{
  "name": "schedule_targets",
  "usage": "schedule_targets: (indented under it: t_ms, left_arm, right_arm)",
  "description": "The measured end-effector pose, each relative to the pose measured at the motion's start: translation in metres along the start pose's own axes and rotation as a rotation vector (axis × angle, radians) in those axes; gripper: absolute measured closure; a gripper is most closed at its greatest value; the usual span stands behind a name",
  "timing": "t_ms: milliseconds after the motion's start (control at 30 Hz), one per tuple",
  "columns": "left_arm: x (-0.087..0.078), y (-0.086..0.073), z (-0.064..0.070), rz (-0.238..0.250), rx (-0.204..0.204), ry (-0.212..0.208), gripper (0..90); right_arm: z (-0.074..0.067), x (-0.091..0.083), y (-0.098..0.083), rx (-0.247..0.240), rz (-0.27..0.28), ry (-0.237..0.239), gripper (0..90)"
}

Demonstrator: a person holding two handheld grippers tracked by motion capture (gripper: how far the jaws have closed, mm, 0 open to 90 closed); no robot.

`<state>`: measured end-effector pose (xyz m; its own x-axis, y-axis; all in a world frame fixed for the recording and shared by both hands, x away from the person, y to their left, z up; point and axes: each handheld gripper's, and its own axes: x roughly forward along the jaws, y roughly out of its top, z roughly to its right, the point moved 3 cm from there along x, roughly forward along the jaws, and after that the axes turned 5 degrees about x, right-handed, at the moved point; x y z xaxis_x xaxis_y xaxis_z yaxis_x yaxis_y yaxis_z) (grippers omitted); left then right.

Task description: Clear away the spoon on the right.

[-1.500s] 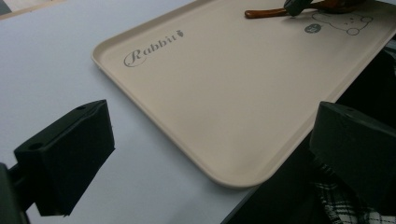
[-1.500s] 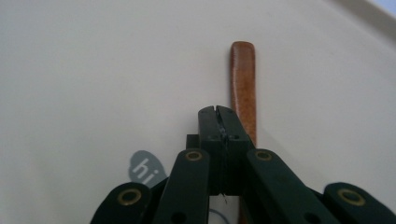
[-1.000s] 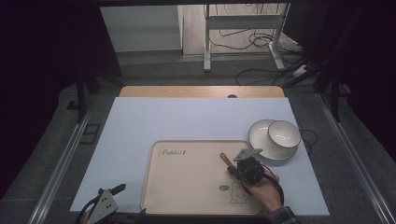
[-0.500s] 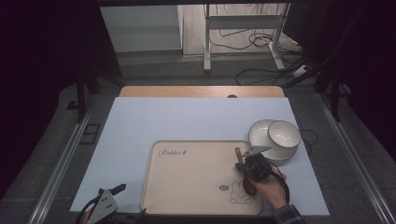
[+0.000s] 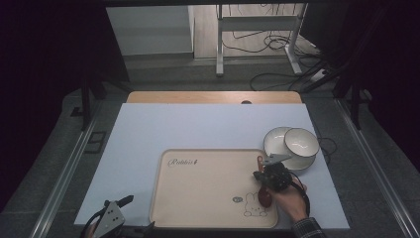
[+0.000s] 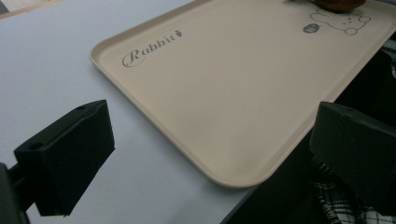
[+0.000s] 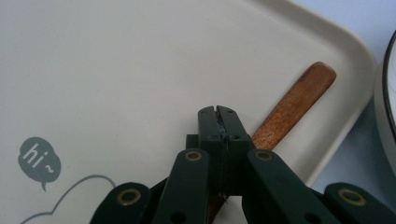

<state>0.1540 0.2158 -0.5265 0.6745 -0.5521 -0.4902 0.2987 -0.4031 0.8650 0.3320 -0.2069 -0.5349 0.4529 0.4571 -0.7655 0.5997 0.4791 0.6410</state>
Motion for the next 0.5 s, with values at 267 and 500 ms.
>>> schedule_targets:
  t_ms: [267,500]
  left_arm:
    - [-0.0001,0.0,0.0002,0.001,0.001,0.001,0.0]
    - [-0.0002,0.0,0.0003,0.001,0.002,0.001,0.0]
  right_arm:
    - [-0.0021,-0.0033,0.0011,-0.014,0.015,-0.014,81.8]
    - [-0.005,-0.0083,0.0018,-0.021,0.027,-0.021,75.1]
